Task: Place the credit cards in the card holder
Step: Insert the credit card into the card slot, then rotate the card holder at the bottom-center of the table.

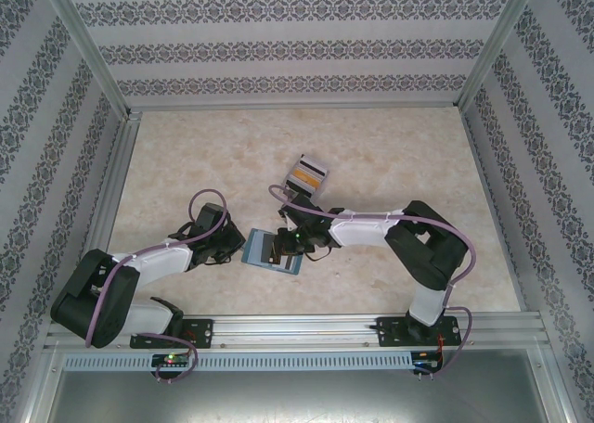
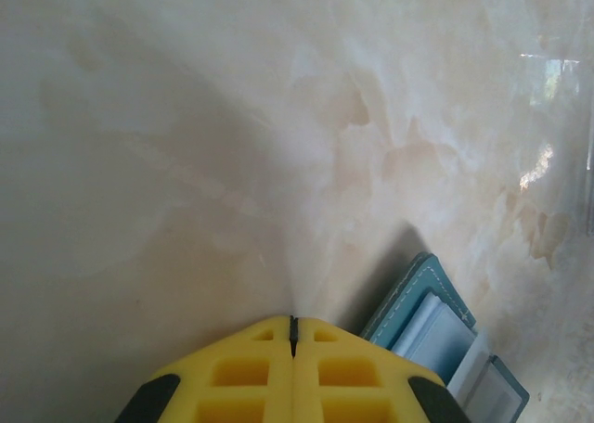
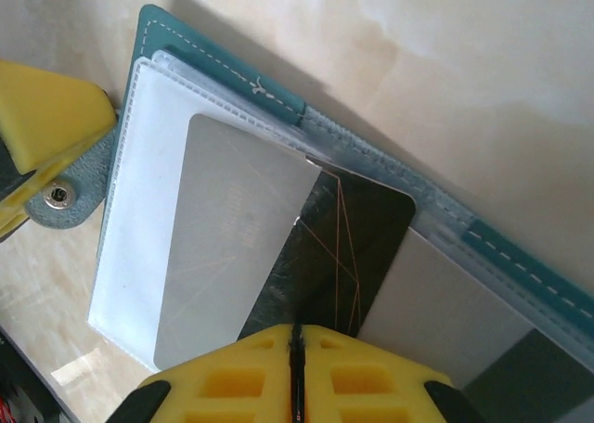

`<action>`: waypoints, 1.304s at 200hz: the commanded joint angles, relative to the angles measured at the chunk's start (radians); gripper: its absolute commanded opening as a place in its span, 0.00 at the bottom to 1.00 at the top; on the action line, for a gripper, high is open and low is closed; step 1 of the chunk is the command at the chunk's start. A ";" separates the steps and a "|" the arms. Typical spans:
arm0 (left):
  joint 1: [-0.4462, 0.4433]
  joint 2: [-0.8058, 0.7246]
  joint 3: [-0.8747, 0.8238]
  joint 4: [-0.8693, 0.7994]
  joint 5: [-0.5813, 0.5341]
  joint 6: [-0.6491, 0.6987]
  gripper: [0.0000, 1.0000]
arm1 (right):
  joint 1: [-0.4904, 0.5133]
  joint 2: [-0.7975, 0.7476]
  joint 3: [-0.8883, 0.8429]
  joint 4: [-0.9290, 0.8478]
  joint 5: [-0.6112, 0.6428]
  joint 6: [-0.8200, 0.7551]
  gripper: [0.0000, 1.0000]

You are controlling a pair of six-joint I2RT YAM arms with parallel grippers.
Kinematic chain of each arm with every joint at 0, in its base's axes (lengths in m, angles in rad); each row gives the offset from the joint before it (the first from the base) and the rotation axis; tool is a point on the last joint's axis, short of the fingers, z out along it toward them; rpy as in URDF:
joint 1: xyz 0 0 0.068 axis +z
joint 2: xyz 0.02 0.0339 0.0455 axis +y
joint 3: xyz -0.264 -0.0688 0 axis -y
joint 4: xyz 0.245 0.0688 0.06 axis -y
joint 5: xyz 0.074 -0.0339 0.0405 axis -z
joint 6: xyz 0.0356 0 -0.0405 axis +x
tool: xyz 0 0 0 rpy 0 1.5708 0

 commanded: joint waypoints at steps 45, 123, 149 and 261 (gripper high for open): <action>-0.031 0.049 -0.048 -0.139 0.054 0.011 0.00 | 0.030 0.040 0.042 0.039 -0.028 0.005 0.13; -0.030 0.025 -0.057 -0.150 0.041 0.009 0.00 | 0.034 -0.028 0.018 0.072 -0.014 0.028 0.13; -0.031 0.028 -0.059 -0.148 0.041 0.010 0.00 | 0.035 -0.056 0.010 0.038 0.000 0.015 0.14; -0.032 0.005 -0.055 -0.170 0.039 0.016 0.00 | 0.047 0.013 0.000 0.052 0.009 0.011 0.14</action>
